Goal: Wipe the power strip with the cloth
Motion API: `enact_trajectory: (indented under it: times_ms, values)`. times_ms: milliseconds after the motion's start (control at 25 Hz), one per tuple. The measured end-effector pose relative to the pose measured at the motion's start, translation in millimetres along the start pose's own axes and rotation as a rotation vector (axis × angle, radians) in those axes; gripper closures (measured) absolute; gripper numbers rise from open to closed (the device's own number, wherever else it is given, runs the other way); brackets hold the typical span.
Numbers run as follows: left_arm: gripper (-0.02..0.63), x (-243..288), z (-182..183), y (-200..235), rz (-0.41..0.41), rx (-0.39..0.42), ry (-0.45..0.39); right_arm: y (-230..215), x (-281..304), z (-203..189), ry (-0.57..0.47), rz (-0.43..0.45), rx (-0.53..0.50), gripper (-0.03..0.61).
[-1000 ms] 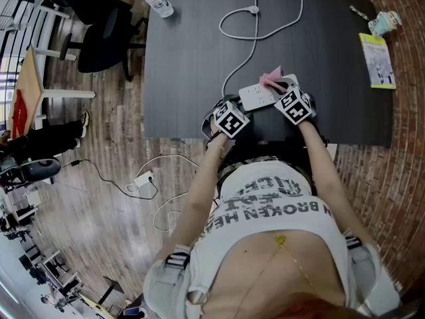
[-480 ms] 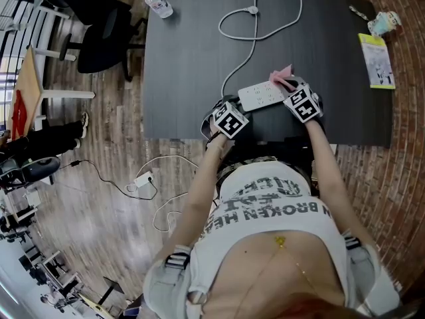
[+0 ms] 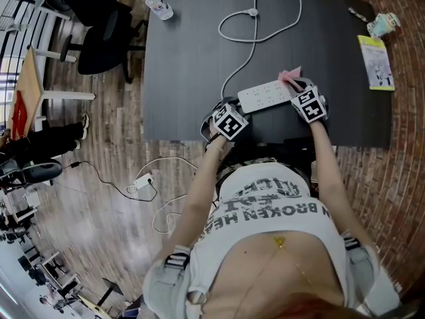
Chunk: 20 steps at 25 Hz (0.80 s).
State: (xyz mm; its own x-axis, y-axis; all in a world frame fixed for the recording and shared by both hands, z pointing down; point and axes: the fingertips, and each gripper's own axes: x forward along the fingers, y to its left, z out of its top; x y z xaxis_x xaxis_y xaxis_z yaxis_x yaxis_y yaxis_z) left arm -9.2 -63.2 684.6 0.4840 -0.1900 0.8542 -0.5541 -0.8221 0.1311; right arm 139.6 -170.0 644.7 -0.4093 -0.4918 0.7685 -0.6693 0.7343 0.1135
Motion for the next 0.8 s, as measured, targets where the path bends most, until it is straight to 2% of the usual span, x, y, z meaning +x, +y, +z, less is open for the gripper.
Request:
enact_trajectory:
  times_ms: [400,800]
  values:
    - [0.354,-0.9,0.0,1.2,-0.001,0.0,-0.002,-7.4,-1.2,-1.7,-0.033,-0.029,0.047,0.561]
    - [0.354,0.9,0.8,1.2,0.003,0.0,-0.004,-8.0,-1.5,-3.8,-0.035,-0.042,0.049,0.561]
